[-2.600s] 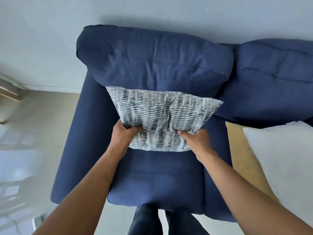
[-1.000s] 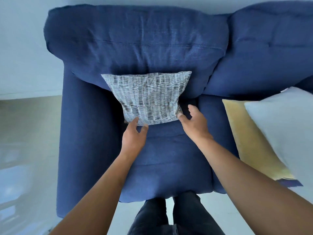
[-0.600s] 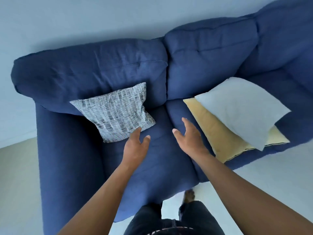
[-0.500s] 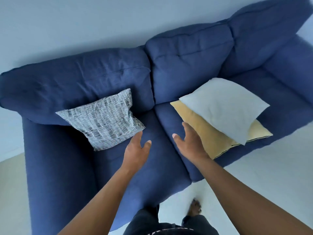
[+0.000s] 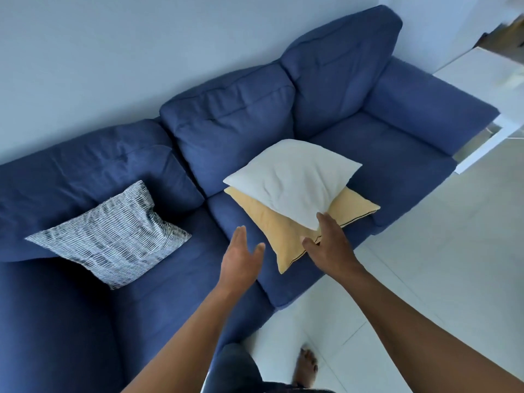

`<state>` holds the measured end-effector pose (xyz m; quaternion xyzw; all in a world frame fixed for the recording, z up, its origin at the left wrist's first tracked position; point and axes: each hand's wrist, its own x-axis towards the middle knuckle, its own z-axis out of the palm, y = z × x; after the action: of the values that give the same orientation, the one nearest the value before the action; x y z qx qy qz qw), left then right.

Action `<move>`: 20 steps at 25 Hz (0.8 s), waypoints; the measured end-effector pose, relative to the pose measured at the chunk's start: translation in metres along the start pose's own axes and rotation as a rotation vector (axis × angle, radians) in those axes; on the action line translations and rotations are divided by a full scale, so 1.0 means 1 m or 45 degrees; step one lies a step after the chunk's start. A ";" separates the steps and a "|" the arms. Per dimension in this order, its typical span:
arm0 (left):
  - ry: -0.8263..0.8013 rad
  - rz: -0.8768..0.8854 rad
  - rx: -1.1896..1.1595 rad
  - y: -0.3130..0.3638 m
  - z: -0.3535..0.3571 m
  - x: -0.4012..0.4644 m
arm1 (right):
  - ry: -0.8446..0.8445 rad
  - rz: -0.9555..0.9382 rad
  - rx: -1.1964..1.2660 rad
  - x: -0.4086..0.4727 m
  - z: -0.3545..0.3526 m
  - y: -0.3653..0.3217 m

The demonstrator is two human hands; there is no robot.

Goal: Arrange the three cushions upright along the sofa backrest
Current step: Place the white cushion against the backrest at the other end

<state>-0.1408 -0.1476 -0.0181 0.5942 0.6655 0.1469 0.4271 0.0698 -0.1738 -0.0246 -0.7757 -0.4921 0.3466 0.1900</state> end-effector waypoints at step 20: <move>-0.009 -0.034 0.092 0.087 0.035 0.161 | -0.062 -0.169 -0.374 0.178 -0.097 -0.024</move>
<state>-0.0452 0.0107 -0.0414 0.6008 0.6769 0.1150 0.4095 0.1739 0.0005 -0.0052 -0.7521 -0.5922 0.2764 0.0852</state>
